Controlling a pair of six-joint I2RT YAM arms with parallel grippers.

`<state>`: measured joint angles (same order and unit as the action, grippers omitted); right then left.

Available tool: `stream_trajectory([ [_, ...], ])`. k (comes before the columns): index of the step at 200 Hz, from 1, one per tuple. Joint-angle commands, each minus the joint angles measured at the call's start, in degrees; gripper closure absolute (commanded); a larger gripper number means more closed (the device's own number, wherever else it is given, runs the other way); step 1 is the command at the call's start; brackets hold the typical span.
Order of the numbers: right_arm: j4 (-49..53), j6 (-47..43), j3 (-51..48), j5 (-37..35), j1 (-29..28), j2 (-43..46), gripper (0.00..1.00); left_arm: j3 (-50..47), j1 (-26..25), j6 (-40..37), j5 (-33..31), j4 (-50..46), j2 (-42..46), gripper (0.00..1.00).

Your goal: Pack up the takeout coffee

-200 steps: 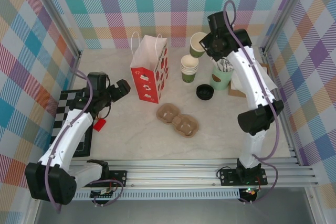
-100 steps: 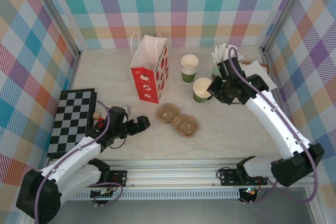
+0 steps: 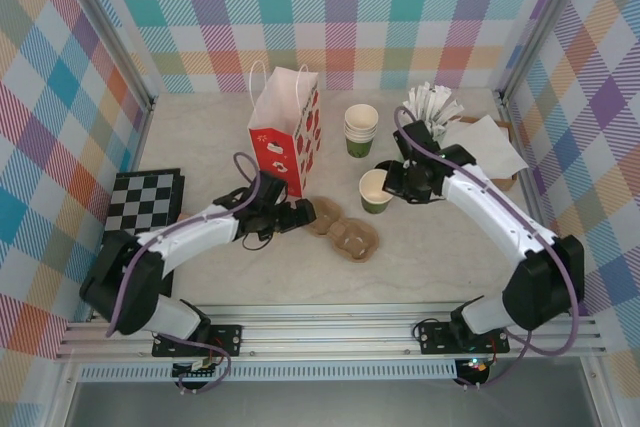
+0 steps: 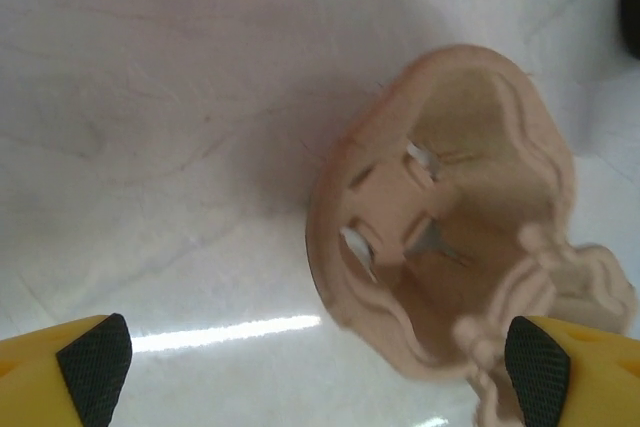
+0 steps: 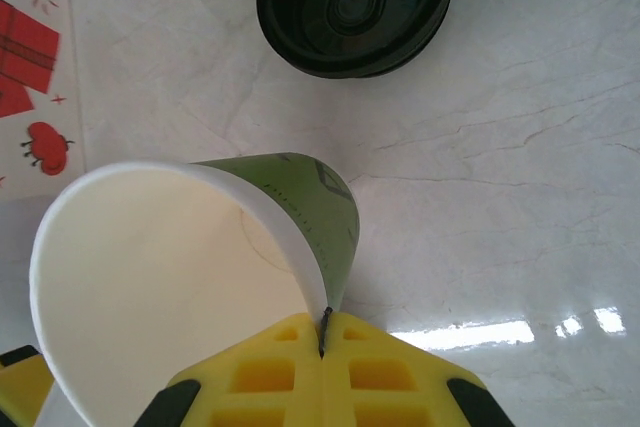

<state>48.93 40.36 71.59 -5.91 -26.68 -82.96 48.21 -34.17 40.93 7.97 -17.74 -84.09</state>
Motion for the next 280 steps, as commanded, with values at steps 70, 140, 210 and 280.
stream_trajectory([
  [70, -0.27, -1.85, 7.84, 2.66, -0.61, -9.21, 1.00, 14.88, -1.78, -8.32, -14.22, -25.50, -14.23, 0.12],
  [140, 4.92, -2.96, 17.04, 5.39, -5.23, -18.33, 1.00, 4.58, 8.86, -9.87, -21.32, -31.22, -3.32, 0.12],
  [210, 4.63, -3.22, 20.35, 5.02, -8.69, -23.53, 1.00, 4.83, 20.20, -12.41, -18.73, -30.39, 7.17, 0.06],
  [280, 2.61, -4.10, 20.84, 5.46, -8.75, -18.66, 0.75, 4.02, 20.15, -7.20, -11.76, -23.98, 20.69, 0.00],
])
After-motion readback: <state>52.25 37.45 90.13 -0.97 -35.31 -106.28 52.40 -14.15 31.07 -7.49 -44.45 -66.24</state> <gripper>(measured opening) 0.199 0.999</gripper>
